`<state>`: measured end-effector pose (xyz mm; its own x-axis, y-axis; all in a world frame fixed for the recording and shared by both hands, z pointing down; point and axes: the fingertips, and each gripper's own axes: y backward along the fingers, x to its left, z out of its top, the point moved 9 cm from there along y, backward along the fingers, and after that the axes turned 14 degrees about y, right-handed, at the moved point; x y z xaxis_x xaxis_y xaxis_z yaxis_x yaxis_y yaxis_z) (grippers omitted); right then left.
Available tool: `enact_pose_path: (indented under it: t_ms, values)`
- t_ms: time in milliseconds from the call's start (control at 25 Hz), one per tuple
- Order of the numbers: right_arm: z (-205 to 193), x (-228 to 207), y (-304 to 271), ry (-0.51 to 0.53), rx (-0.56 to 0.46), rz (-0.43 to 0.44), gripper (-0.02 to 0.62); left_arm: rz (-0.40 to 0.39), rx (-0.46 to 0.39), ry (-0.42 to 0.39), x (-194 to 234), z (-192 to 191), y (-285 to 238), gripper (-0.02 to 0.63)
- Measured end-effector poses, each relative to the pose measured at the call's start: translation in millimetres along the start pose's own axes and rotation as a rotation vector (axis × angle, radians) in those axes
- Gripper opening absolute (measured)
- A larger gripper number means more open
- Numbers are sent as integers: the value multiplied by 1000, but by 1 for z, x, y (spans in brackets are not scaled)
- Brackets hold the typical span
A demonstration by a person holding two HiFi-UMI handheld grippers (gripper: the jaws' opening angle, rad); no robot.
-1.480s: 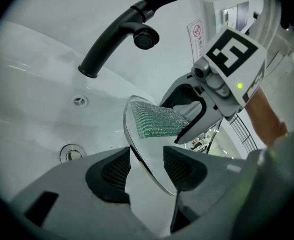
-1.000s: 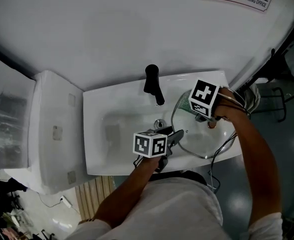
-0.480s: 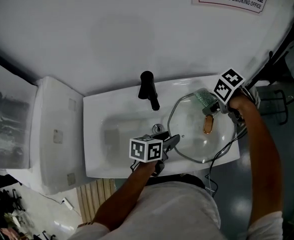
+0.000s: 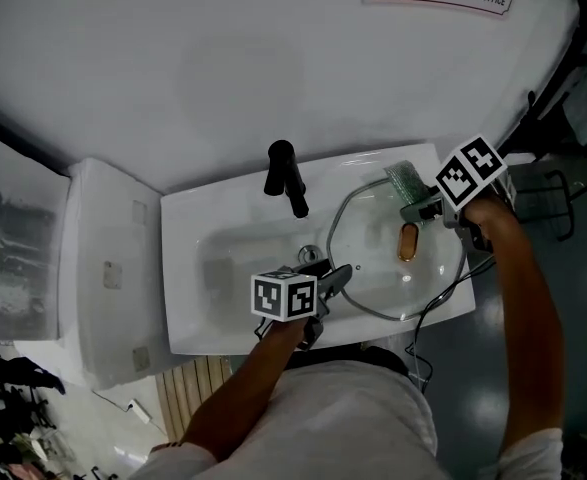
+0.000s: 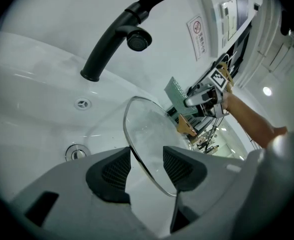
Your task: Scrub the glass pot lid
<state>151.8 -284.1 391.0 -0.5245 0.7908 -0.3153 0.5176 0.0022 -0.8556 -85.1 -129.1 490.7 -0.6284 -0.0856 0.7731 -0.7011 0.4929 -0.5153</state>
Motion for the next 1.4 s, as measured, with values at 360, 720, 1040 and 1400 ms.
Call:
enact_pose_path:
  t_ms: [360,720,1040,1400]
  values:
    - [3,111,-9,454,135,-366,347,4,-4,-16,0,0,1,213]
    - [-10,170,-51,704,412,-635,347,2,-11,-21,1,0,1,213]
    - [-26,176,-75,669,504,-691,347,-5,-8,-24,2,-1,1,215]
    - [-27,171,-71,613,430,-662,347,-7,1,-25,2,0,0,214]
